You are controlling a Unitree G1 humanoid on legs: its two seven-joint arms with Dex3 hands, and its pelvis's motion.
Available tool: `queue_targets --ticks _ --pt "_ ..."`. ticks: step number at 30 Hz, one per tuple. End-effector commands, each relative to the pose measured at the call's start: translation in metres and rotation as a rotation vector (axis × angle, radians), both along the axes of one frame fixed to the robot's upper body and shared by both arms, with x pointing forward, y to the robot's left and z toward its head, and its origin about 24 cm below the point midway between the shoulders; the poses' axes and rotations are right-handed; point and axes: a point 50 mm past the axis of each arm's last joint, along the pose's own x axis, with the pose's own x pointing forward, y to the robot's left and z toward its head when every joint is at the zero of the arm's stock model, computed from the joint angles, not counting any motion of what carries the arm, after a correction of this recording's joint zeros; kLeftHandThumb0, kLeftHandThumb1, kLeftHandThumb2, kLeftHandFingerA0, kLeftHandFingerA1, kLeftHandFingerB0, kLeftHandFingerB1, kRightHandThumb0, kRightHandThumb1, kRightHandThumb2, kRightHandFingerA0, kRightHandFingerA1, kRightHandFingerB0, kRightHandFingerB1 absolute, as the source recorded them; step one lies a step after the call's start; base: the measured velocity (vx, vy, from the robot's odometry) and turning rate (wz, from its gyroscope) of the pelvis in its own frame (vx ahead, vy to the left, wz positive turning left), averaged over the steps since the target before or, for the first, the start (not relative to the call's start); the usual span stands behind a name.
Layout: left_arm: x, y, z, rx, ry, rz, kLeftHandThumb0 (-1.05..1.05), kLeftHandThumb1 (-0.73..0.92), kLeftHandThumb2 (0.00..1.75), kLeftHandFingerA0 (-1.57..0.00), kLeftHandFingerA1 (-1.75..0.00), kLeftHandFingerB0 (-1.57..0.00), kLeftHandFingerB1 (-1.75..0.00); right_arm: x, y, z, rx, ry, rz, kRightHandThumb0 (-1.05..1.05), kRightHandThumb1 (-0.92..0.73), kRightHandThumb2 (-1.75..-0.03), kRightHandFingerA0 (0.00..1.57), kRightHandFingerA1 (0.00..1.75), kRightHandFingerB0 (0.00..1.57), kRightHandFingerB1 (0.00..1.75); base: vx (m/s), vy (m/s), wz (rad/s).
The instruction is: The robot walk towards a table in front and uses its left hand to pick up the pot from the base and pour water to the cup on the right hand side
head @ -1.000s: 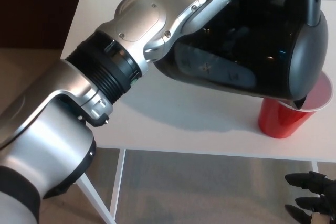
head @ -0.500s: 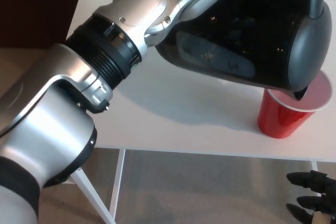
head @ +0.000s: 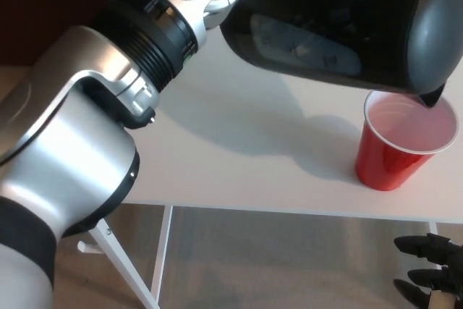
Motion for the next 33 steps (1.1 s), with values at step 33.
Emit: queue_targets --ticks 33 --pt "0.002 0.004 -0.005 -0.148 0.046 0.0 -0.22 0.62 0.59 -0.8 -1.61 -0.8 -1.18 0.005 0.002 0.003 -0.015 -0.011 0.01 -0.24 -0.58 -0.57 0.49 0.42 0.49 0.39 0.0 0.0 0.0"
